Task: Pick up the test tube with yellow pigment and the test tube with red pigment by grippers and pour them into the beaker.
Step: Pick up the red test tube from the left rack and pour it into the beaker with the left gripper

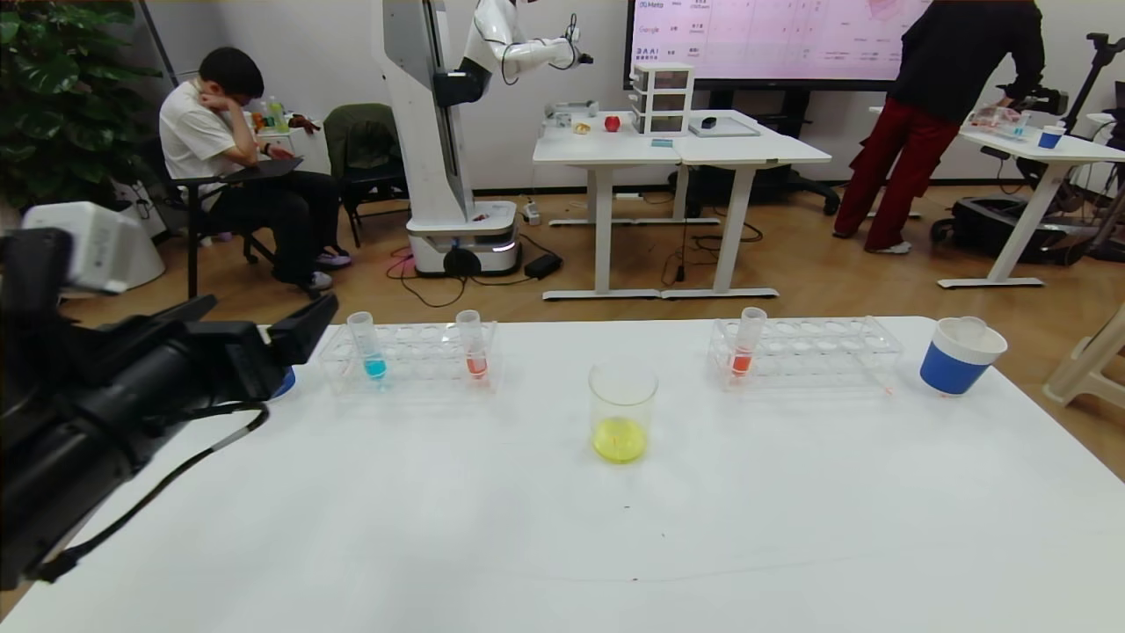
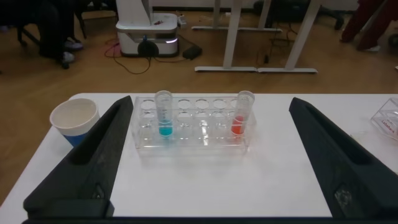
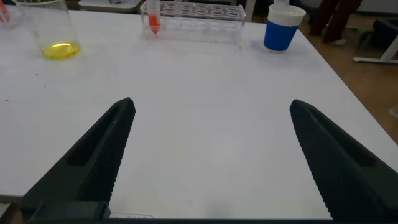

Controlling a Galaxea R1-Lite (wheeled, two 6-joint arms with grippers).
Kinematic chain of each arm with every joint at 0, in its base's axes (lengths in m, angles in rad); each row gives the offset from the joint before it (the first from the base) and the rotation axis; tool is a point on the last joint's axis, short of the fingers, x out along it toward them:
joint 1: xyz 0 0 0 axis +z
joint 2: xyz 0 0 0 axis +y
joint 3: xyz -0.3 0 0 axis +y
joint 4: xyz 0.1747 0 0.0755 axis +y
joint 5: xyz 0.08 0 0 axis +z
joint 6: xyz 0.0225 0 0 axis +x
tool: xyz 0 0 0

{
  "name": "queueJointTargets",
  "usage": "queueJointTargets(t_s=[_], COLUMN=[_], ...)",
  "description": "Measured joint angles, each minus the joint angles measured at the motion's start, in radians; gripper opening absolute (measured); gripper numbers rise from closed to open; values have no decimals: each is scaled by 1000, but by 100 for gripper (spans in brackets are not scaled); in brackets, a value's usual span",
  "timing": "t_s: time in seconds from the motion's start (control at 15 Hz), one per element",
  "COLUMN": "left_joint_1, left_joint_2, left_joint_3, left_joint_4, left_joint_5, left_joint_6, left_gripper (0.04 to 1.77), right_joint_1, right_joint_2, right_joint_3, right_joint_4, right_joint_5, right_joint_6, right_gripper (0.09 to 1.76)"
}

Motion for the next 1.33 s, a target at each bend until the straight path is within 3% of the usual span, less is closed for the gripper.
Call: queueJointTargets(t_s=[0.27, 0.73, 1.0, 1.33], left_joint_1=[-115, -169, -170, -153], left_joint_2=[255, 621, 729, 818], left_joint_3=[-48, -51, -91, -260], left_joint_4=[-229, -555, -570, -557], left_joint_5=[127, 150, 151, 144], left_joint_6=[-12, -7, 1, 37], left_gripper=[175, 175, 175, 175], right_joint_1=[-1, 0, 0, 0], right_joint_2=[0, 0, 0, 0], right_joint_3=[0, 0, 0, 0], right_joint_4=[0, 0, 0, 0], right_joint_5=[0, 0, 0, 0], right_joint_6=[0, 0, 0, 0], right_gripper=[174, 174, 174, 174])
